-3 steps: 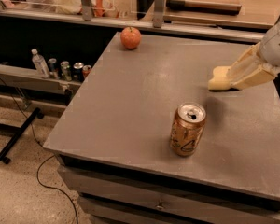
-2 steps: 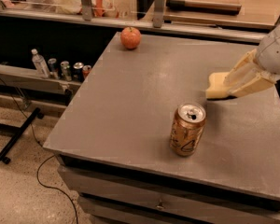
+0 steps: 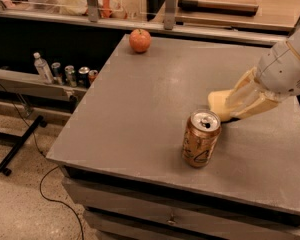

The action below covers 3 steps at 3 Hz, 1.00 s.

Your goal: Move sponge near orange can

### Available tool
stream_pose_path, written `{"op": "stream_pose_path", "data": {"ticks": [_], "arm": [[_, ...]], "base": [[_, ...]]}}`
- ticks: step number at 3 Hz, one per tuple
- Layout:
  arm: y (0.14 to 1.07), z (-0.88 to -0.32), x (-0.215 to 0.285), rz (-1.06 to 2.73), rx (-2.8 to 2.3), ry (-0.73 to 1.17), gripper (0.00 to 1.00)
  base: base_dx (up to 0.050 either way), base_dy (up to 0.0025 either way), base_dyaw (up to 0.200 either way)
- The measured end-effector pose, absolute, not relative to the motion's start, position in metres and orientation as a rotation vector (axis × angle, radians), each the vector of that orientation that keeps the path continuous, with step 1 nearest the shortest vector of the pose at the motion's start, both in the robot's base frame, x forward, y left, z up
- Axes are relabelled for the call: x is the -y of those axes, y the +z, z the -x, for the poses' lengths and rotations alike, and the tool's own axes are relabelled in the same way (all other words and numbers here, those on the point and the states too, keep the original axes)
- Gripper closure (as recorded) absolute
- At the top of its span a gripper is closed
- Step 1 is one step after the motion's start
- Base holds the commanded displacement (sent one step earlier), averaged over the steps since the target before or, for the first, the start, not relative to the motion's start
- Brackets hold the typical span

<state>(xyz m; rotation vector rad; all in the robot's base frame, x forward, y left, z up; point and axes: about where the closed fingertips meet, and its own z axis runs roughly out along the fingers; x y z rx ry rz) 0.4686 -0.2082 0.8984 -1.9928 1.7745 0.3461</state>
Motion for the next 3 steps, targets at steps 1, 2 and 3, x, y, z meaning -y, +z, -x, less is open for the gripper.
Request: {"op": "stream_pose_path", "data": {"ticks": [1,2,3], "arm": [[0.8958,-0.461,0.2005,2.015,-1.752,0.369,0.82],[0.8961,-0.4577,0.1982,2.025,-1.741,0.374,0.59],[0.8957,-0.4564,0.1979,2.032,-1.736,0.375,0.35]], "base": [[0.0,0.0,0.0],[0.0,0.0,0.0],[0.0,0.0,0.0]]}}
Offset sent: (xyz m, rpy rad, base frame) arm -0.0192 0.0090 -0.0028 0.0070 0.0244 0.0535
